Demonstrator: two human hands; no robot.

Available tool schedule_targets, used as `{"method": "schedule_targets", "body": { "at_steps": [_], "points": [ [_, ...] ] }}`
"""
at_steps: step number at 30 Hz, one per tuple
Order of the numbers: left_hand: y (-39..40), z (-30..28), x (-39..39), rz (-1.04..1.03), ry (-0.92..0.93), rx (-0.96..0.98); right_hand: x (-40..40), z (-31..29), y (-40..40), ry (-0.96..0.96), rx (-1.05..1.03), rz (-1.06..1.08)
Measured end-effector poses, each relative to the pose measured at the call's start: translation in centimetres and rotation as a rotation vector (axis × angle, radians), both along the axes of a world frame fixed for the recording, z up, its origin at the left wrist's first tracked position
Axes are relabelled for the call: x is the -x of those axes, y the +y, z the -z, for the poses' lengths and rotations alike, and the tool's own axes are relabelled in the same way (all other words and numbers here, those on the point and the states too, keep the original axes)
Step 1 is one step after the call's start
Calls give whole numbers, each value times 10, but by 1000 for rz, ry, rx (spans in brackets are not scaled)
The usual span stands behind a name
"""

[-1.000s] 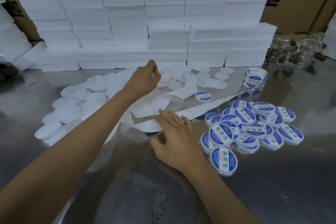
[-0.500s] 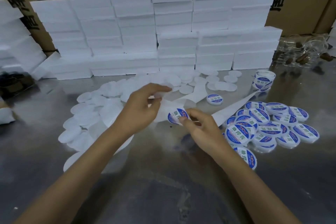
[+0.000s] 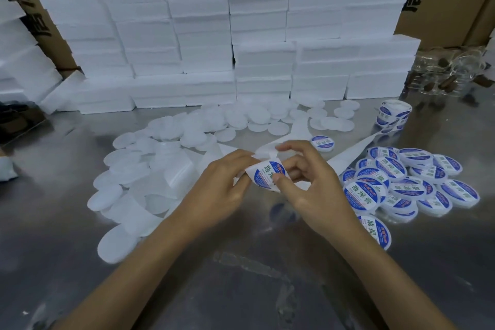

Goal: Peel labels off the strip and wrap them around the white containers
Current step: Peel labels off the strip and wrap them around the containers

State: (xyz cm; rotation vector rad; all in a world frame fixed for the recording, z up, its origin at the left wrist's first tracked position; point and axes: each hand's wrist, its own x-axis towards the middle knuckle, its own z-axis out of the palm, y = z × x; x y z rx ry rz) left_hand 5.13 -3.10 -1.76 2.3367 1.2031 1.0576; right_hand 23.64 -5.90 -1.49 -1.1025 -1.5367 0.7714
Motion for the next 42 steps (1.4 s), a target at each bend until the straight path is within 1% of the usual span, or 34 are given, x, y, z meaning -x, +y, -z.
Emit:
{"method": "schedule_targets", "body": {
  "at_steps": [6,11,14,17,20,24,27,29,31,33,34,35,37,38,42],
  "points": [
    [0,3,0,-10,100,93,1,3,-4,-206,-193,69],
    [-1,0,-1,-48,140,118,3,0,-5,-252,-305,114],
    [1,2,-1,-104,163,144,4,-3,-6,-167,-297,90],
    [3,4,1,-144,130,136,2,-7,-8,23,-212,52],
    [3,4,4,-184,83,173,-1,-11,-7,178,-161,67],
    [3,0,12,-179,-38,284,-7,-12,-4,326,-100,76],
    [0,-11,18,-76,-175,460,-9,-12,-4,350,-68,74],
    [-1,-22,25,-20,-282,494,-8,-13,-4,353,-49,63],
    [-2,-32,32,4,-451,516,-7,-12,-4,358,-22,51],
    [-1,-38,36,19,-693,549,-5,-13,-4,362,-5,49],
    [-1,-40,36,9,-797,534,-3,-14,-5,372,-3,48],
    [-2,-41,34,-14,-863,498,-2,-15,-5,386,-4,47],
    [-5,-39,24,-44,-903,448,-1,-16,-6,388,-4,33],
    [-7,-37,17,-38,-900,454,1,-17,-7,380,-2,21],
    [-17,-29,-10,53,-846,550,9,-16,-10,362,-8,10]
  ]
}}
